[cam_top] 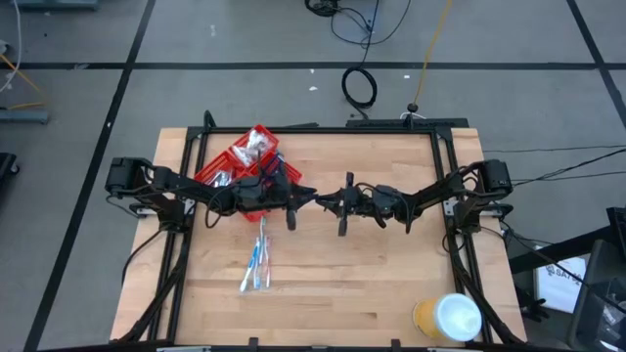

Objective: Pick & Place Travel size toiletries
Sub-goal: Put the blue razor into the vertical right red bin

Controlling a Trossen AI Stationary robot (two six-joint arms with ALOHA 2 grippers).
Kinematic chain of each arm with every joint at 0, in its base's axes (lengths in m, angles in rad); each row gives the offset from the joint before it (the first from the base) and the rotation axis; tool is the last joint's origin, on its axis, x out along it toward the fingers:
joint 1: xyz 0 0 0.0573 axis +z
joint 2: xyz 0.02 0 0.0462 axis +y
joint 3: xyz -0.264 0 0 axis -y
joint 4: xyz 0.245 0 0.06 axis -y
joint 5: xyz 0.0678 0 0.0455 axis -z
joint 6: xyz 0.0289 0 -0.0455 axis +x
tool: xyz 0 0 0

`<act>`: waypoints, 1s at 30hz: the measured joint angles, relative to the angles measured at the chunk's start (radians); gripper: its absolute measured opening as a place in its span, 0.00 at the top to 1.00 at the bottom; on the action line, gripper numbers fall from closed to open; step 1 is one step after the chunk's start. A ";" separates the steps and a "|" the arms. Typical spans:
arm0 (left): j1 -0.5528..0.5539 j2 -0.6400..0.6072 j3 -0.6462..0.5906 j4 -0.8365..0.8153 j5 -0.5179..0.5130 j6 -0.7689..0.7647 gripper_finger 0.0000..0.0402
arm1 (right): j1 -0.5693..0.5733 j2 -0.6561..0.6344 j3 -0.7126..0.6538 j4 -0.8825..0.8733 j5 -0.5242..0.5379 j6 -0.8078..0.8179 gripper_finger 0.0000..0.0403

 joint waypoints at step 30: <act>0.117 -0.179 -0.001 -0.759 -0.400 -0.222 0.82 | 0.001 -0.001 0.000 -0.034 -0.005 0.034 0.72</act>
